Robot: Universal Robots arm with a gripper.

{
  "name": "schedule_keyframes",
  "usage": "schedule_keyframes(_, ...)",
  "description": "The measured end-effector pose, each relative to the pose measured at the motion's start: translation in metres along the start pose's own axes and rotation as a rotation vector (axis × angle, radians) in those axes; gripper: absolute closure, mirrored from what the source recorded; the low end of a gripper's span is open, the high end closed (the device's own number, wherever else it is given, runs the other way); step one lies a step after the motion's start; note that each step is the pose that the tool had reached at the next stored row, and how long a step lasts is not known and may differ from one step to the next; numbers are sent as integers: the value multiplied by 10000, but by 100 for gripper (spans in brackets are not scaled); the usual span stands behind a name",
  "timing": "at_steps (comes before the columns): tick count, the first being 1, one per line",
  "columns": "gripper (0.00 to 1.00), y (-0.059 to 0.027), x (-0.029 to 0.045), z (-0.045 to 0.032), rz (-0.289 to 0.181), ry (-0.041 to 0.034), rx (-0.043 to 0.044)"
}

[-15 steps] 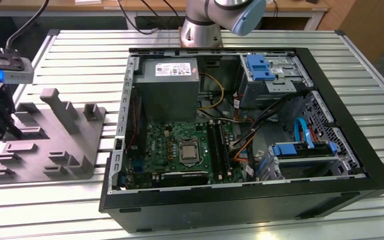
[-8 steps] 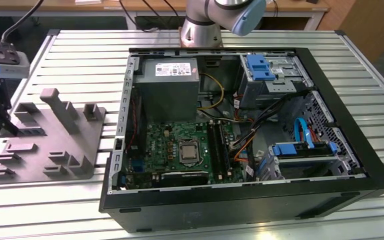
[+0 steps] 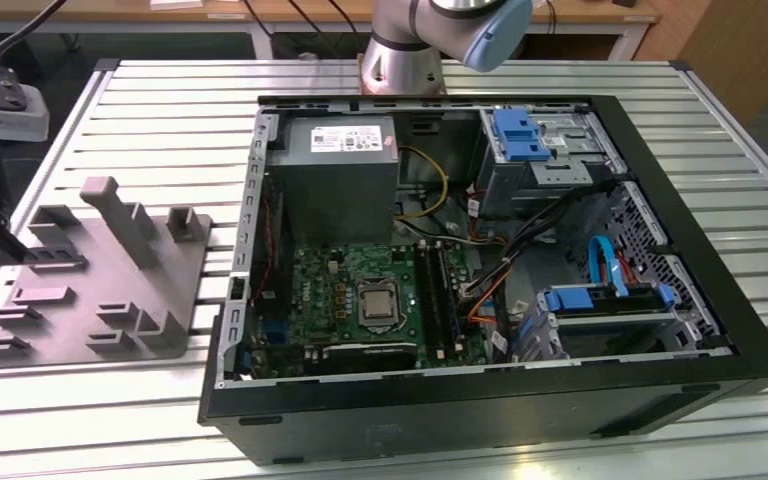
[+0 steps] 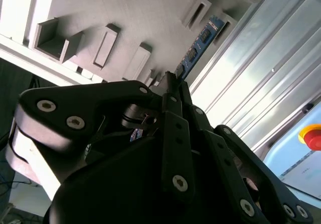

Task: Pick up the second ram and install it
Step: 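Pick up the second ram and move it above second insertion slot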

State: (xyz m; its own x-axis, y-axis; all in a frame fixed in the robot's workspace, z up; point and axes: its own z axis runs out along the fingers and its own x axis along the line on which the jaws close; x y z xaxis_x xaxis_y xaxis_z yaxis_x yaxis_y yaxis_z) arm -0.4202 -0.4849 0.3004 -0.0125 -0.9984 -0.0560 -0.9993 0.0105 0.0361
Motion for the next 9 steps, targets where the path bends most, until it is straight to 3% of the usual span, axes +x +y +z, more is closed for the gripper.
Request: schedule_keyframes(9, 86, 4, -7, -121, 0, -8, 1)
